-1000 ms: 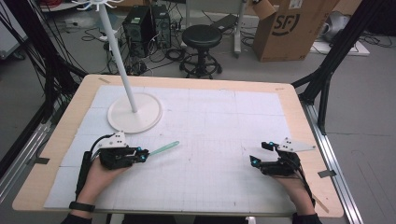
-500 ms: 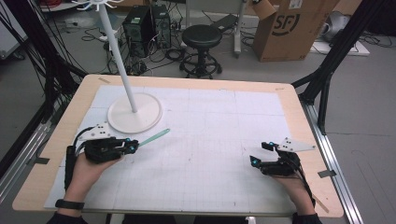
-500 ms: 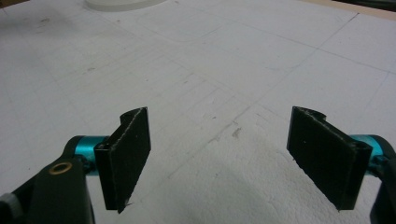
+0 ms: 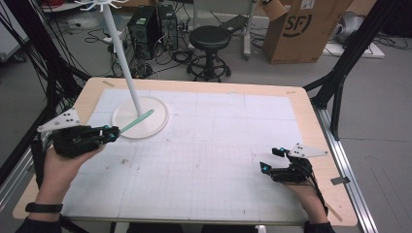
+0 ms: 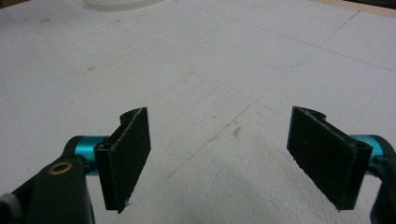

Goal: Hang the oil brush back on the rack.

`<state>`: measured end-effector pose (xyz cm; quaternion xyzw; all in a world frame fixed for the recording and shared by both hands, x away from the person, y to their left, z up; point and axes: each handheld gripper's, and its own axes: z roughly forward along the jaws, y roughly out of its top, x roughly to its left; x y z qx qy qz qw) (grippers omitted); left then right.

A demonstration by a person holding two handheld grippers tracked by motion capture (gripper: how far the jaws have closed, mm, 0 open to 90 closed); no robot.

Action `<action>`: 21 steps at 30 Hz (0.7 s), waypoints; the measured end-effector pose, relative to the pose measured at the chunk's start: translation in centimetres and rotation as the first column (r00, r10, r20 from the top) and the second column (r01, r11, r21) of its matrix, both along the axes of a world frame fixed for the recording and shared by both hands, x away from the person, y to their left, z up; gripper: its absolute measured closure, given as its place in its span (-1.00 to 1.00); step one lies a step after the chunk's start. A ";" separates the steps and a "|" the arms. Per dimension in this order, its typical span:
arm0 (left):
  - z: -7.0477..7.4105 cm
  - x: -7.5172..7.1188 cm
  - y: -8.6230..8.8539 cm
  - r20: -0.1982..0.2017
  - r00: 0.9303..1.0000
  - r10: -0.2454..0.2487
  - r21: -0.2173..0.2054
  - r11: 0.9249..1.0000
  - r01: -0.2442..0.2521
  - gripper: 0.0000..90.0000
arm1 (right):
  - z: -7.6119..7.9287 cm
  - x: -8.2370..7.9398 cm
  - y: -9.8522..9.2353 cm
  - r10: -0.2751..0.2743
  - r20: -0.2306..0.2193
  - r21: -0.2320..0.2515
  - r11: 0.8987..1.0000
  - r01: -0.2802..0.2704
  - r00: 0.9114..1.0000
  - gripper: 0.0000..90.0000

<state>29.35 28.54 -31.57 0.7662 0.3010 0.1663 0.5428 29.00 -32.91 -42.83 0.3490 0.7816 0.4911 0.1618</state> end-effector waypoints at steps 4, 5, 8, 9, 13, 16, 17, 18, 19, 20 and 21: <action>1.9 -0.1 0.9 0.021 0.999 0.025 0.005 1.000 -0.025 0.82 | 0.0 0.0 0.0 0.003 0.002 0.002 1.000 -0.003 1.000 -0.54; 2.3 -0.1 1.1 0.028 0.999 0.035 0.004 0.999 -0.035 0.82 | 0.0 0.0 0.0 0.002 0.001 0.002 1.000 -0.002 1.000 -0.54; 3.7 -0.1 1.6 0.043 0.997 0.062 -0.003 0.998 -0.062 0.82 | 0.0 0.1 0.0 0.001 -0.001 0.002 1.000 -0.001 1.000 -0.54; 4.1 -0.1 1.9 0.050 0.996 0.069 -0.002 0.998 -0.069 0.82 | 0.0 0.1 0.0 0.001 0.000 0.002 1.000 -0.001 1.000 -0.54; 5.8 -0.1 2.4 0.067 0.993 0.099 -0.018 0.995 -0.098 0.82 | -0.1 0.1 0.0 0.002 0.002 0.000 1.000 -0.002 1.000 -0.54; 6.9 -0.1 2.7 0.080 0.989 0.120 -0.020 0.993 -0.119 0.82 | 0.0 0.1 0.0 0.000 -0.003 0.002 1.000 0.000 1.000 -0.54; 7.3 -0.1 2.8 0.086 0.989 0.124 -0.016 0.992 -0.123 0.82 | 0.0 0.1 0.0 0.000 -0.003 0.002 1.000 0.000 1.000 -0.54; 7.7 0.0 3.0 0.090 0.987 0.131 -0.017 0.991 -0.131 0.82 | 0.0 0.1 0.0 0.001 -0.002 0.000 1.000 -0.001 1.000 -0.54; 7.9 0.0 3.1 0.091 0.987 0.132 -0.018 0.991 -0.131 0.82 | 0.0 0.1 0.0 0.001 -0.002 0.000 1.000 -0.001 1.000 -0.54; 8.2 0.0 3.2 0.091 0.987 0.134 -0.026 0.991 -0.133 0.82 | 0.0 0.1 0.0 0.001 -0.002 0.000 1.000 -0.001 1.000 -0.54; 8.5 0.1 3.4 0.094 0.986 0.139 -0.034 0.990 -0.136 0.82 | 0.0 0.1 0.0 0.001 -0.002 0.000 1.000 -0.001 1.000 -0.54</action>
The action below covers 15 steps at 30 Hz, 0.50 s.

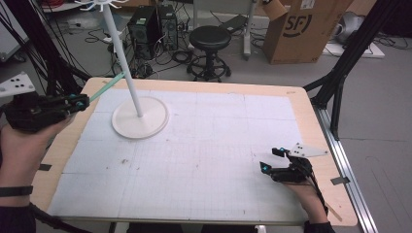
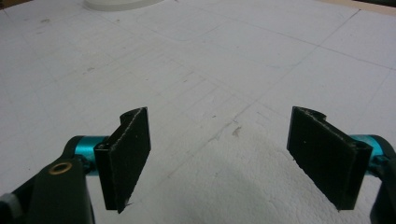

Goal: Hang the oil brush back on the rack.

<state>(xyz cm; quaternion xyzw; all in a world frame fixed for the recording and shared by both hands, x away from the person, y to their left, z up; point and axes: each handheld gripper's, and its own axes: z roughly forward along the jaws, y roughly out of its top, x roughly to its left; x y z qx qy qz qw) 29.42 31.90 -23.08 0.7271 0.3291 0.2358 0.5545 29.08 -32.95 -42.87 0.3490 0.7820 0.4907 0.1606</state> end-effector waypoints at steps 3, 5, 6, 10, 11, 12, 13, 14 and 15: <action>0.9 0.1 0.4 0.009 1.000 0.019 -0.006 1.000 -0.019 0.82 | 0.0 0.0 0.0 0.000 0.000 0.001 1.000 0.000 1.000 -0.54; 1.5 0.2 0.6 0.012 1.000 0.026 -0.013 1.000 -0.026 0.82 | 0.0 0.0 0.0 -0.001 -0.002 0.003 1.000 0.001 1.000 -0.54; 1.8 0.3 0.7 0.015 0.999 0.029 -0.017 0.999 -0.028 0.82 | 0.0 0.0 0.0 0.001 -0.002 0.002 1.000 -0.001 1.000 -0.54; 2.9 0.5 1.0 0.025 0.998 0.049 -0.009 0.999 -0.049 0.82 | 0.0 0.0 0.0 0.001 -0.003 0.002 1.000 -0.001 1.000 -0.54; 3.2 0.6 1.1 0.026 0.998 0.055 -0.007 0.998 -0.055 0.82 | 0.0 0.0 0.0 0.000 -0.004 0.002 1.000 0.000 1.000 -0.54; 3.4 0.6 1.3 0.027 0.998 0.058 -0.007 0.998 -0.058 0.82 | 0.0 0.0 0.0 0.000 -0.005 0.003 1.000 0.000 1.000 -0.54; 3.7 0.7 1.4 0.028 0.998 0.061 -0.009 0.998 -0.061 0.82 | 0.0 0.0 0.0 0.000 -0.006 0.004 1.000 0.000 1.000 -0.54; 3.9 0.7 1.5 0.031 0.998 0.063 -0.007 0.998 -0.063 0.82 | 0.0 0.0 0.0 0.001 -0.005 0.002 1.000 -0.001 1.000 -0.54; 4.2 0.8 1.7 0.033 0.997 0.070 -0.006 0.998 -0.070 0.82 | 0.0 0.0 0.0 0.001 -0.005 0.002 1.000 -0.001 1.000 -0.54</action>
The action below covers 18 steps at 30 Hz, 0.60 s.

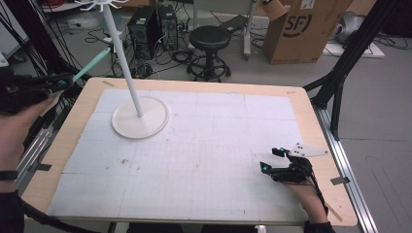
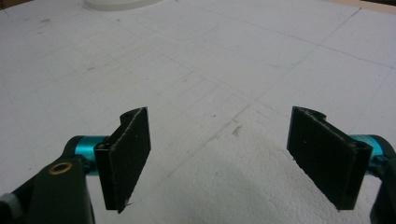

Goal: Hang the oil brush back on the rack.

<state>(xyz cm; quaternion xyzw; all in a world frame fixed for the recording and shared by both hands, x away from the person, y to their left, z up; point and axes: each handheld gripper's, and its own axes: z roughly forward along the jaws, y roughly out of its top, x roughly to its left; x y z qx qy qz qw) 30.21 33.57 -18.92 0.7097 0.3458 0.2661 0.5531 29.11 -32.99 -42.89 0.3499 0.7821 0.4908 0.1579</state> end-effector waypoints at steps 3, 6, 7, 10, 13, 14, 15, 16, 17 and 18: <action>0.7 0.2 0.5 0.002 1.000 0.015 -0.006 1.000 -0.015 0.82 | 0.0 0.0 0.0 -0.001 -0.003 -0.001 1.000 0.001 1.000 -0.54; 1.3 0.4 1.0 0.007 1.000 0.023 -0.016 1.000 -0.023 0.82 | -0.1 0.0 0.0 -0.001 -0.005 -0.002 1.000 0.001 1.000 -0.54; 1.5 0.5 1.1 0.008 1.000 0.027 -0.018 0.999 -0.027 0.82 | -0.1 0.0 0.0 -0.001 -0.005 -0.001 1.000 0.001 1.000 -0.54; 2.1 0.7 1.4 0.010 1.000 0.030 -0.027 0.999 -0.029 0.82 | -0.1 0.0 0.0 -0.002 -0.008 -0.001 1.000 0.002 1.000 -0.54; 2.6 0.8 1.6 0.010 0.999 0.031 -0.032 0.999 -0.031 0.82 | -0.1 0.1 -0.1 0.000 -0.007 -0.001 1.000 0.000 1.000 -0.54; 2.7 0.8 1.6 0.010 0.999 0.033 -0.030 0.999 -0.032 0.82 | -0.2 0.1 -0.1 -0.002 -0.005 0.001 1.000 0.002 1.000 -0.54; 2.8 0.8 1.7 0.009 0.999 0.035 -0.029 0.999 -0.035 0.82 | -0.2 0.1 -0.1 -0.004 -0.006 0.000 1.000 0.004 1.000 -0.54; 3.0 0.9 1.7 0.010 0.999 0.036 -0.029 0.999 -0.036 0.82 | -0.2 0.1 -0.1 -0.003 -0.010 0.000 1.000 0.003 1.000 -0.54; 3.1 0.9 1.8 0.012 0.999 0.035 -0.034 0.999 -0.035 0.82 | -0.2 0.1 -0.1 -0.003 -0.010 0.000 1.000 0.003 1.000 -0.54; 3.2 0.9 1.9 0.013 0.999 0.034 -0.035 0.999 -0.033 0.82 | -0.2 0.1 -0.1 -0.002 -0.010 -0.001 1.000 0.002 1.000 -0.54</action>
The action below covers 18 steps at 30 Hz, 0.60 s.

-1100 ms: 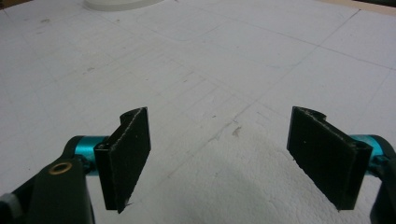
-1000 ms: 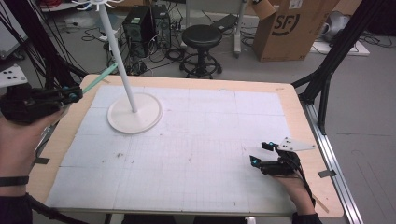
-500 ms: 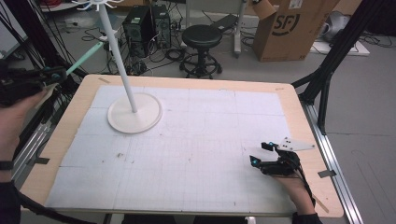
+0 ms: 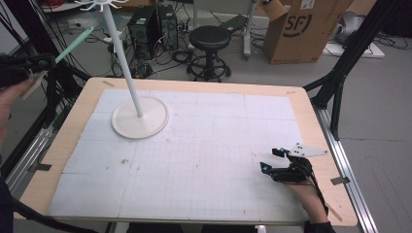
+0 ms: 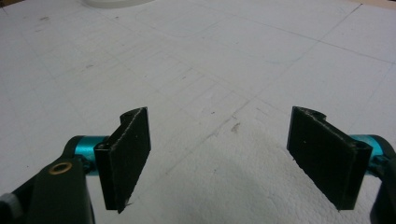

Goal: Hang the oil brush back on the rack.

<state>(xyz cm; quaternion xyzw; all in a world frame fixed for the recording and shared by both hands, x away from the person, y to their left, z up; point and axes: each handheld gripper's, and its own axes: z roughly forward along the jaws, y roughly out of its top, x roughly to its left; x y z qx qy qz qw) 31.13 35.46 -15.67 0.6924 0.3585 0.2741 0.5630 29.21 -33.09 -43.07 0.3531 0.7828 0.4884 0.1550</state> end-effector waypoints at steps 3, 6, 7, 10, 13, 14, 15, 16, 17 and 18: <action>0.5 0.0 0.1 0.000 1.000 -0.005 0.008 1.000 0.005 0.82 | 0.0 0.0 0.0 0.000 -0.001 0.000 1.000 0.000 1.000 -0.54; 1.1 0.0 0.2 0.003 1.000 -0.006 0.011 1.000 0.006 0.82 | 0.0 0.0 -0.1 0.000 -0.002 0.000 1.000 0.000 1.000 -0.54; 1.3 0.0 0.2 0.004 1.000 -0.009 0.010 1.000 0.009 0.82 | -0.1 0.0 0.0 0.000 -0.001 0.001 1.000 0.000 1.000 -0.54; 1.6 0.1 0.5 0.009 1.000 -0.010 0.005 1.000 0.009 0.82 | -0.1 0.0 0.0 0.003 -0.003 -0.001 1.000 -0.003 1.000 -0.54; 1.8 0.1 0.7 0.010 1.000 -0.007 -0.001 1.000 0.007 0.82 | -0.1 0.1 0.0 0.002 -0.002 0.001 1.000 -0.002 1.000 -0.54; 1.8 0.1 0.7 0.011 1.000 -0.008 -0.003 1.000 0.008 0.82 | -0.1 0.1 -0.1 0.002 -0.002 0.001 1.000 -0.002 1.000 -0.54; 1.9 0.2 0.8 0.012 1.000 -0.007 -0.006 1.000 0.007 0.82 | -0.1 0.1 -0.1 0.001 -0.004 0.001 1.000 -0.001 1.000 -0.54; 1.9 0.2 0.8 0.014 1.000 -0.006 -0.007 1.000 0.006 0.82 | -0.1 0.1 -0.1 0.003 -0.002 0.000 1.000 -0.003 1.000 -0.54; 1.9 0.2 0.8 0.016 1.000 -0.006 -0.013 1.000 0.006 0.82 | -0.1 0.1 -0.1 0.003 -0.003 0.000 1.000 -0.003 1.000 -0.54; 2.0 0.2 0.7 0.019 1.000 -0.004 -0.014 1.000 0.004 0.82 | -0.1 0.1 -0.1 0.001 -0.006 -0.001 1.000 -0.001 1.000 -0.54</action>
